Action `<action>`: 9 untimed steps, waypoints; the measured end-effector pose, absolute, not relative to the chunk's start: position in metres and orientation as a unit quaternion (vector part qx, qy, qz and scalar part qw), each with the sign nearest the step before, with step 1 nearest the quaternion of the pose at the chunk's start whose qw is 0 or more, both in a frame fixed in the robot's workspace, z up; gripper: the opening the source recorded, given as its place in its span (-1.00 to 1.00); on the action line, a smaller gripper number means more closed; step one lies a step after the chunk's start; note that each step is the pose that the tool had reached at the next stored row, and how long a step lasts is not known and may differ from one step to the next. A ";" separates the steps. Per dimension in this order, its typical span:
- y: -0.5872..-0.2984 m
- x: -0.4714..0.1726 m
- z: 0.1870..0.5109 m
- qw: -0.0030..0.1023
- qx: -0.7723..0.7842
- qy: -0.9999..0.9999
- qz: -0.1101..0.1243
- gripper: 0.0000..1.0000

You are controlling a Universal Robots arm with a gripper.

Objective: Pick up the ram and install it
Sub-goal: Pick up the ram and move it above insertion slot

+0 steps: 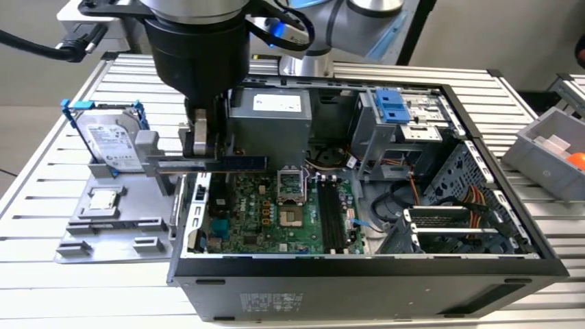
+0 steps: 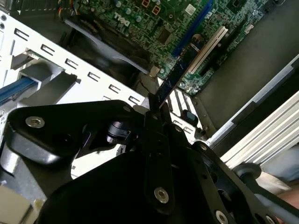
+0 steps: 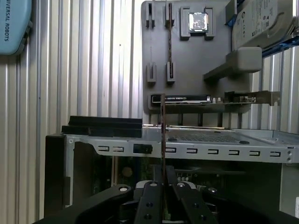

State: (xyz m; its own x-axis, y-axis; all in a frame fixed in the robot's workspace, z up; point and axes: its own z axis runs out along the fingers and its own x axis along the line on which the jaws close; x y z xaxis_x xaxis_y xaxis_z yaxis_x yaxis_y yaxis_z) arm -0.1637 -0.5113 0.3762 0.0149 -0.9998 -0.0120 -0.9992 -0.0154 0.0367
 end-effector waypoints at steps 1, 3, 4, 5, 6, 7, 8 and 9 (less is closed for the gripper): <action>-0.511 -0.162 0.376 0.009 0.712 -0.702 -0.017 -1.00; -0.511 -0.159 0.376 0.009 0.712 -0.702 -0.017 -1.00; -0.511 -0.158 0.376 0.009 0.712 -0.702 -0.017 -1.00; -0.511 -0.157 0.376 0.009 0.712 -0.702 -0.017 -1.00; -0.511 -0.155 0.376 0.009 0.712 -0.702 -0.017 -1.00; -0.511 -0.154 0.376 0.009 0.712 -0.702 -0.017 -1.00; -0.511 -0.153 0.376 0.009 0.712 -0.702 -0.017 -1.00; -0.511 -0.152 0.376 0.009 0.712 -0.702 -0.017 -1.00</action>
State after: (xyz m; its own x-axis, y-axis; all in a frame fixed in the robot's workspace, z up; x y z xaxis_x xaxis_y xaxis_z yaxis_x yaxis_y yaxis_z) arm -0.1524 -0.5113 0.3761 0.0148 -0.9998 -0.0120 -0.9992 -0.0153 0.0366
